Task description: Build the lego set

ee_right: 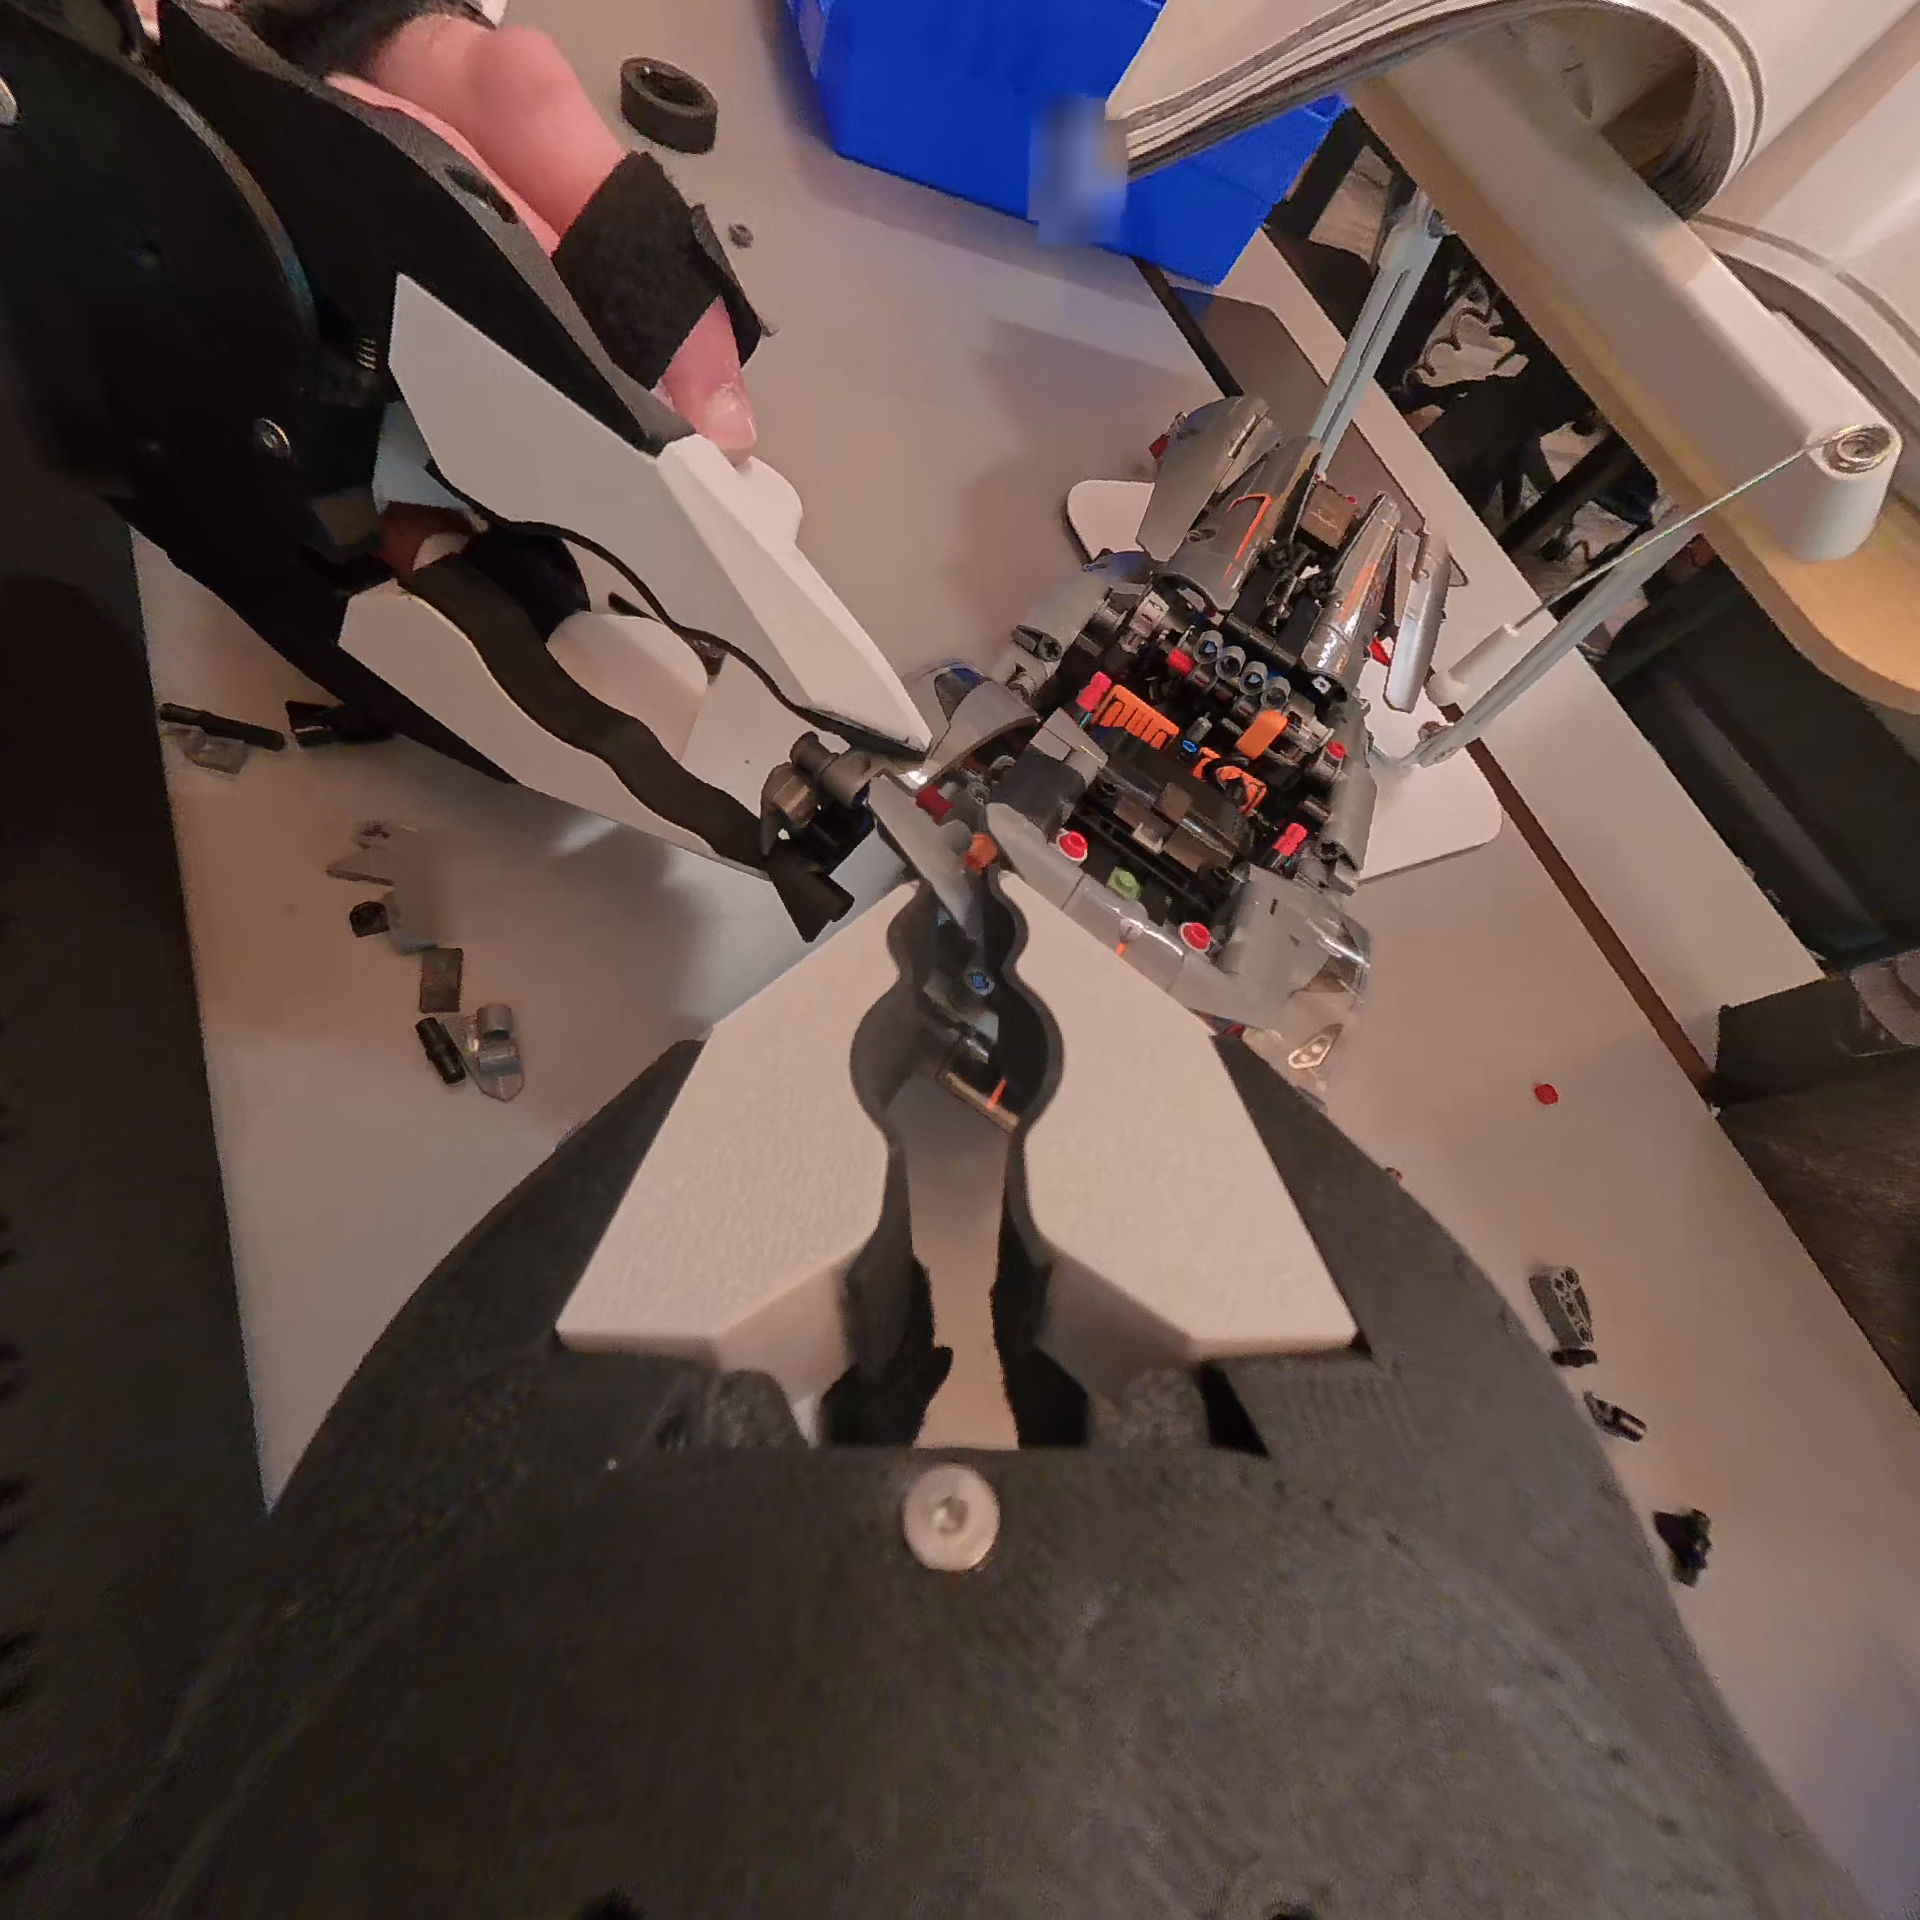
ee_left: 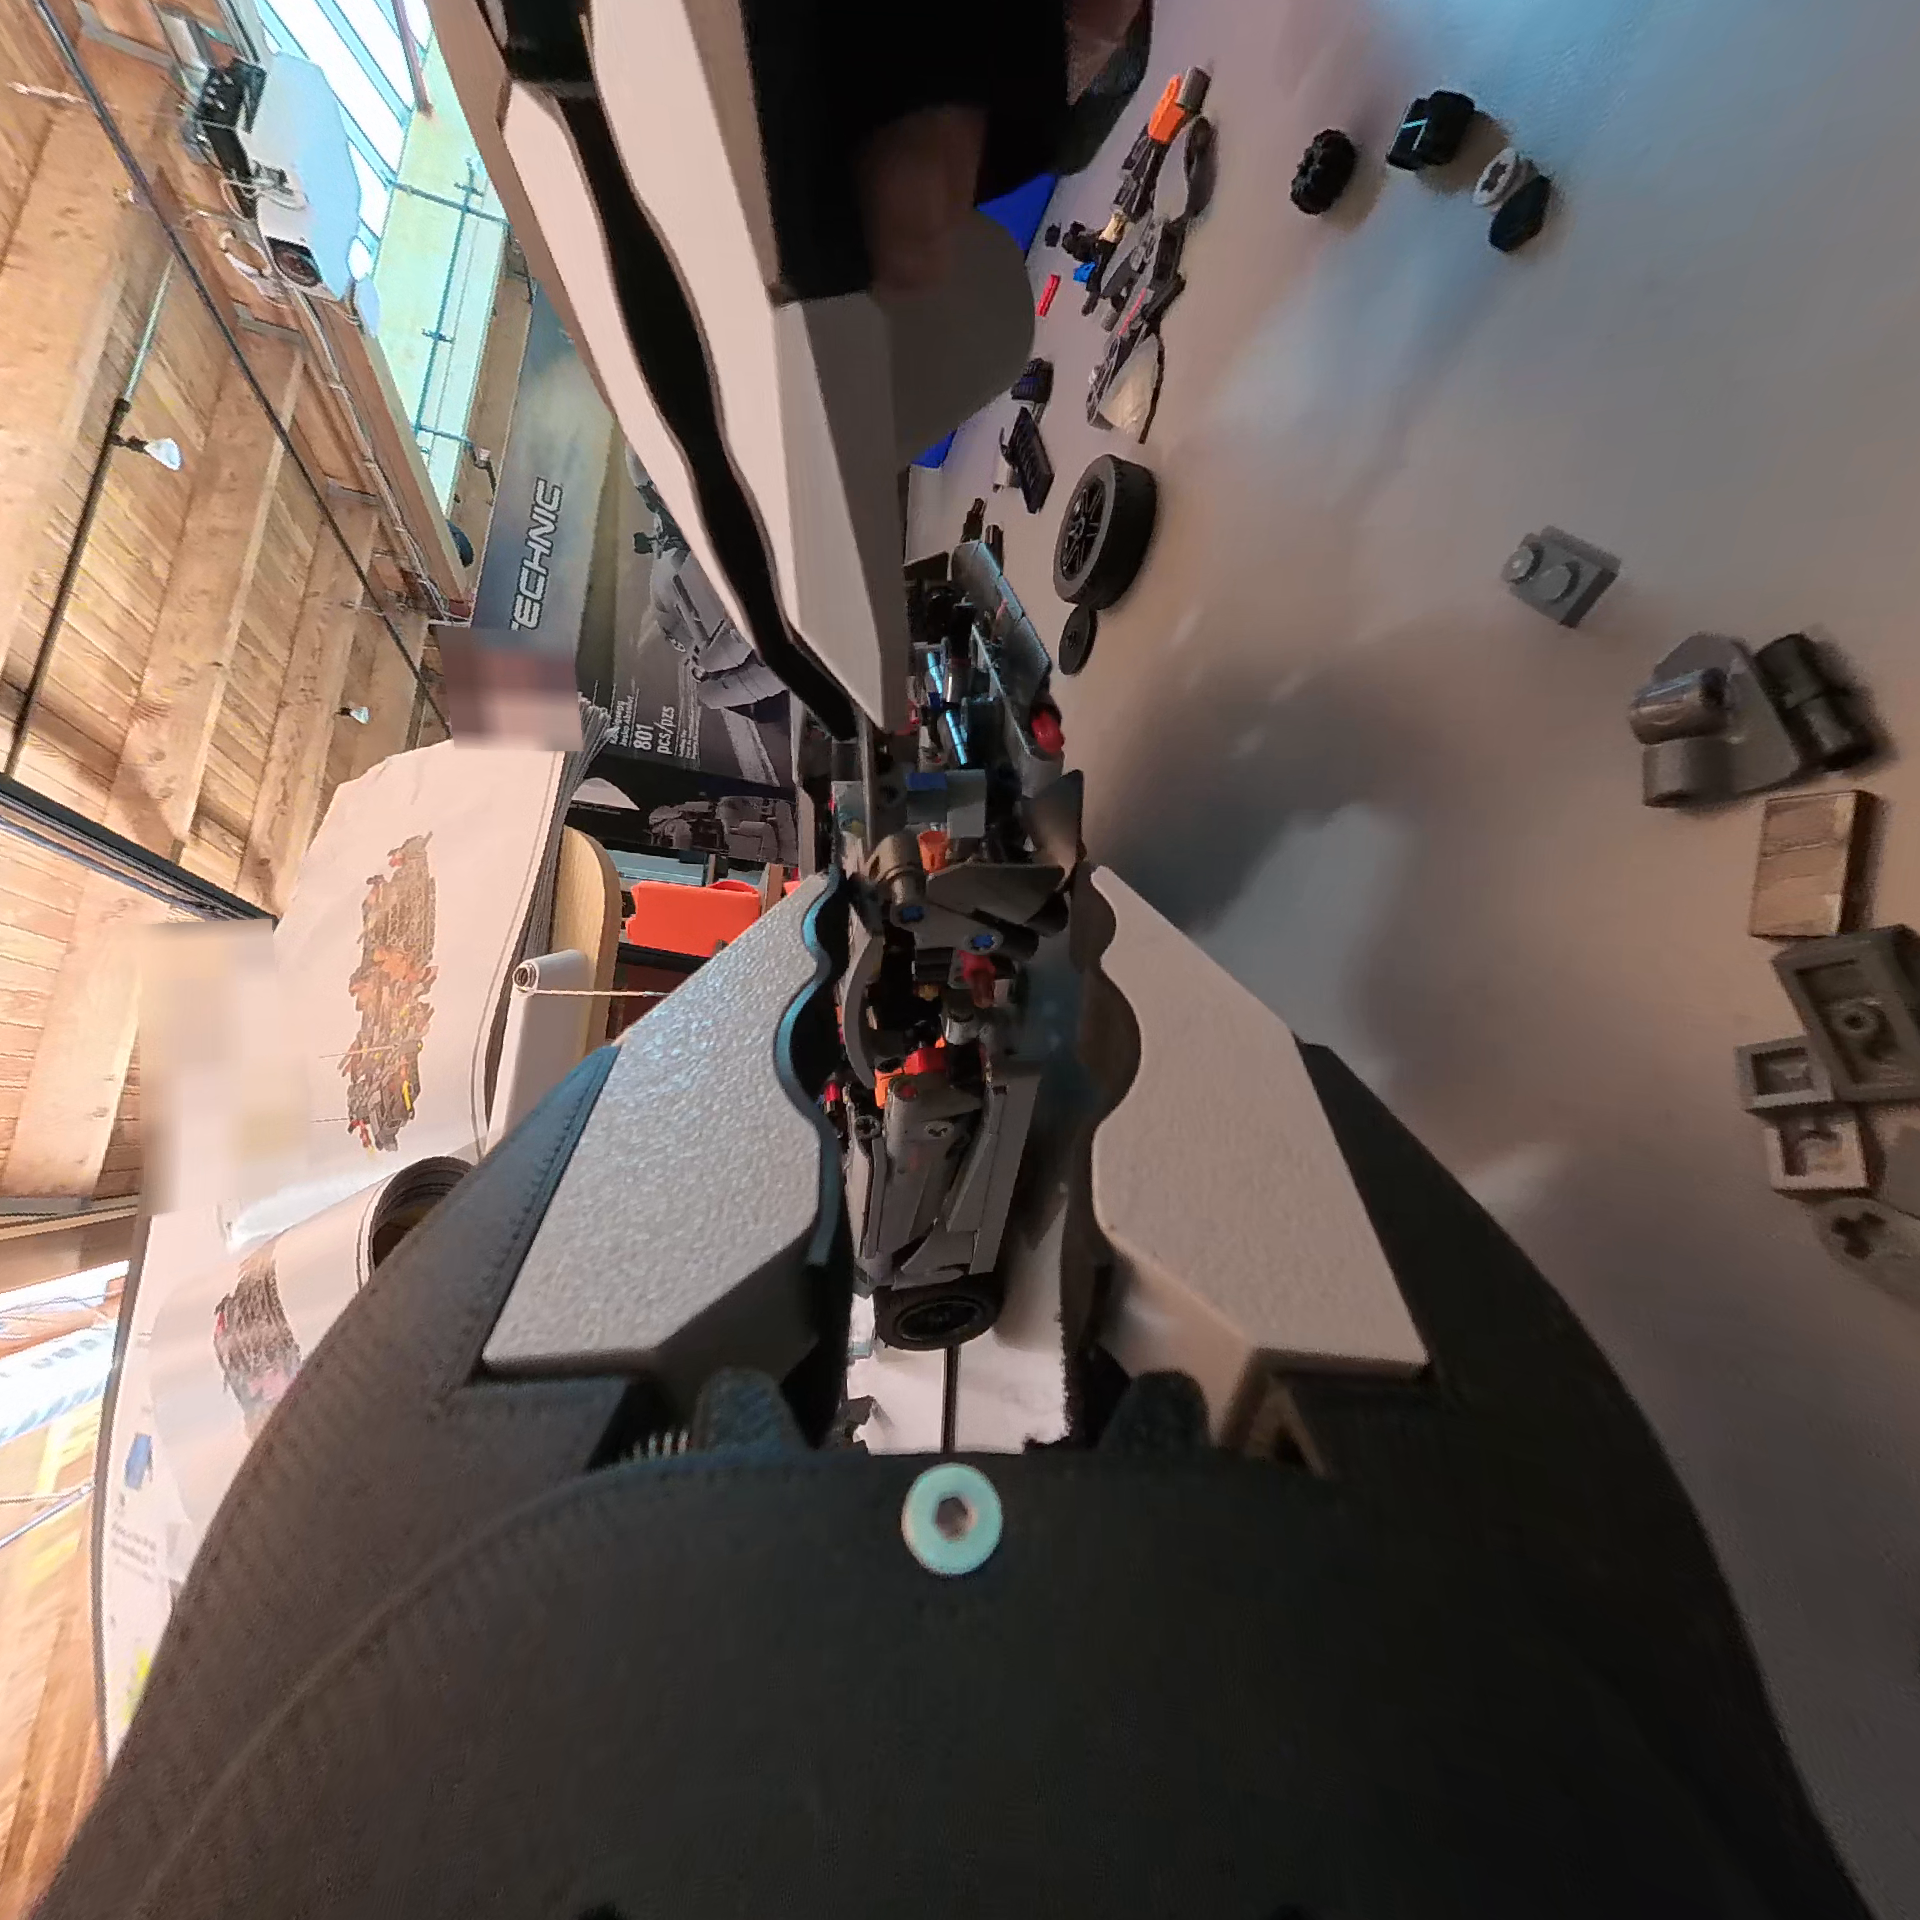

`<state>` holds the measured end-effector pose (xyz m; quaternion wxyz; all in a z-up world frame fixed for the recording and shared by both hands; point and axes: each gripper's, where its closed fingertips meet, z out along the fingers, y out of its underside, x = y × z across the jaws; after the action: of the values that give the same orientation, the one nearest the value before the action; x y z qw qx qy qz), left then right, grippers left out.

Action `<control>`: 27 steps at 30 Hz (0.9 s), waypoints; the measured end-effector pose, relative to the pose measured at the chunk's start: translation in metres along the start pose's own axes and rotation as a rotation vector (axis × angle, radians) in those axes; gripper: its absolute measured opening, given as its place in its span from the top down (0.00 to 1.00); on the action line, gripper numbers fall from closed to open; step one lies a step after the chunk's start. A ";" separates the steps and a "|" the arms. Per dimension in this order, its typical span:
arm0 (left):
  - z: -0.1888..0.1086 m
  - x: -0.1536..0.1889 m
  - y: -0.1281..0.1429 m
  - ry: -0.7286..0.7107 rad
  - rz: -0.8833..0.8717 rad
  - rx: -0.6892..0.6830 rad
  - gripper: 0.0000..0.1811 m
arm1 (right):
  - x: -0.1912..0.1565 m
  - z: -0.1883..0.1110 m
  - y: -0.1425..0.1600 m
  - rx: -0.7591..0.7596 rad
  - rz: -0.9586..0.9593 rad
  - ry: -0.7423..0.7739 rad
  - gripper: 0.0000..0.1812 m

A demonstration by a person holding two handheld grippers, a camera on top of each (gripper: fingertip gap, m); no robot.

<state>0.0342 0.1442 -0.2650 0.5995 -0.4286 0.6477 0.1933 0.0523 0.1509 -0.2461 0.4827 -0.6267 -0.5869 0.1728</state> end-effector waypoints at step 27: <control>0.005 0.036 0.023 0.149 0.064 -0.094 0.79 | 0.009 -0.009 0.029 -0.047 0.116 -0.034 1.00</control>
<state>0.0222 0.1500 -0.3057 0.5222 -0.4484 0.6943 0.2101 0.0780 0.1599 -0.2621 0.4470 -0.6677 -0.5617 0.1971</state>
